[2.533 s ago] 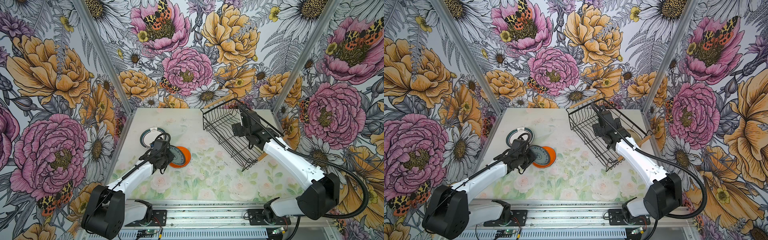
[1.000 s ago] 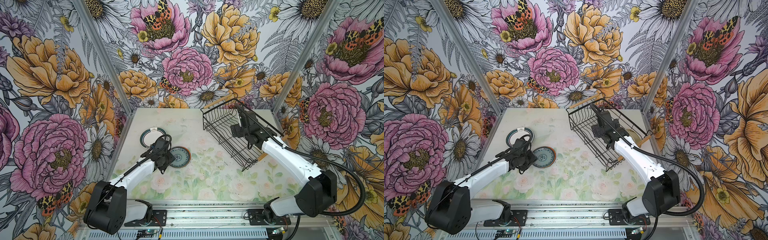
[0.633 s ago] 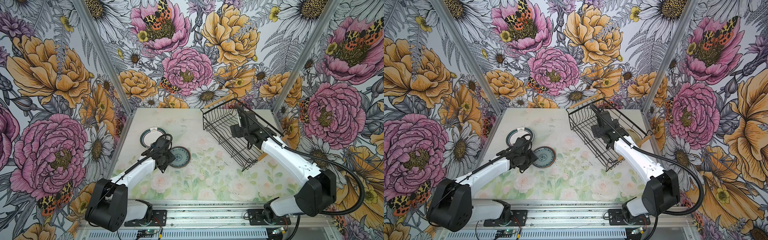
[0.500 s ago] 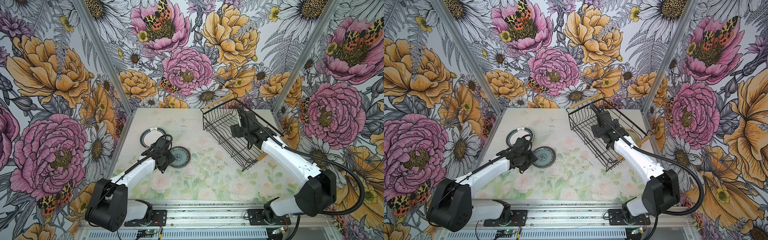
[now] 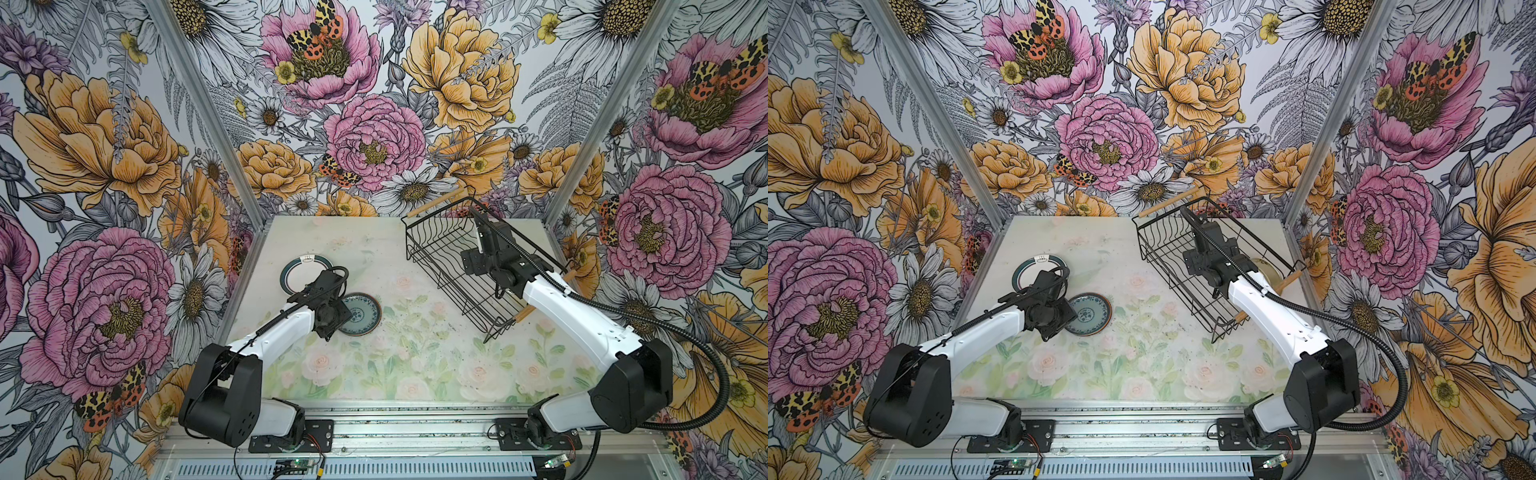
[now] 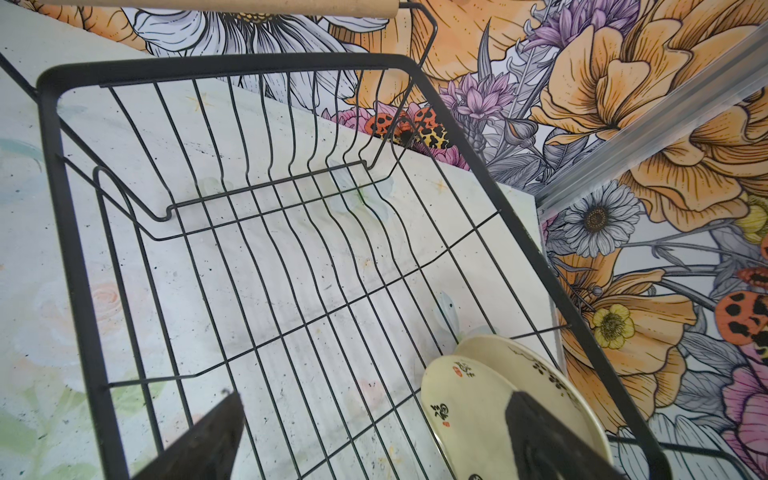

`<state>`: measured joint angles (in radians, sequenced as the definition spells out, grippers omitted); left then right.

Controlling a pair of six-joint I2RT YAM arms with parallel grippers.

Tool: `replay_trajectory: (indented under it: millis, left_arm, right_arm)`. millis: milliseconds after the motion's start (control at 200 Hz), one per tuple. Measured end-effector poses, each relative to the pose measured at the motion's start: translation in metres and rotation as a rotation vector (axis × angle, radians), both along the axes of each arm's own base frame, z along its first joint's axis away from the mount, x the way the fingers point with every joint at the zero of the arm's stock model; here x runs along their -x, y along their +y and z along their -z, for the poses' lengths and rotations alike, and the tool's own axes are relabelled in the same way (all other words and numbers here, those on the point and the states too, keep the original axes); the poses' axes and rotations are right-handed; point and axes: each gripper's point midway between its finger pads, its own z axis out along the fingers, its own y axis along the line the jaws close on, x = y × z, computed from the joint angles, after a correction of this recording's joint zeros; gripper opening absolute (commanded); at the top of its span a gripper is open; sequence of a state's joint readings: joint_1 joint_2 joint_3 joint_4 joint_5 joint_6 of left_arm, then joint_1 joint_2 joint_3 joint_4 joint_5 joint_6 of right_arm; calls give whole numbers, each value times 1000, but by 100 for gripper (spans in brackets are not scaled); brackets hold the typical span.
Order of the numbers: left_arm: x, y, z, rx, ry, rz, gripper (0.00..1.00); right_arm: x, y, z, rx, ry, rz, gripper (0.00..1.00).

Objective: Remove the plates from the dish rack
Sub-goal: 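Open the left gripper and lift it off the blue-patterned plate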

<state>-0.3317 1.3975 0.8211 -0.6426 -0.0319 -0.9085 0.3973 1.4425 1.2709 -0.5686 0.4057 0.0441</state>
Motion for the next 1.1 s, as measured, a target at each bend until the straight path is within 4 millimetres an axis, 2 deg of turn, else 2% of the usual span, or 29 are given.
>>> replay_trajectory:
  millis: [355, 1096]
  left_arm:
    - [-4, -1, 13, -27, 44, 22, 54]
    - [-12, -2, 18, -50, 60, 40, 58]
  right_arm:
    - [1, -6, -1, 0, -1, 13, 100]
    - [5, -9, -1, -12, 3, 10, 99]
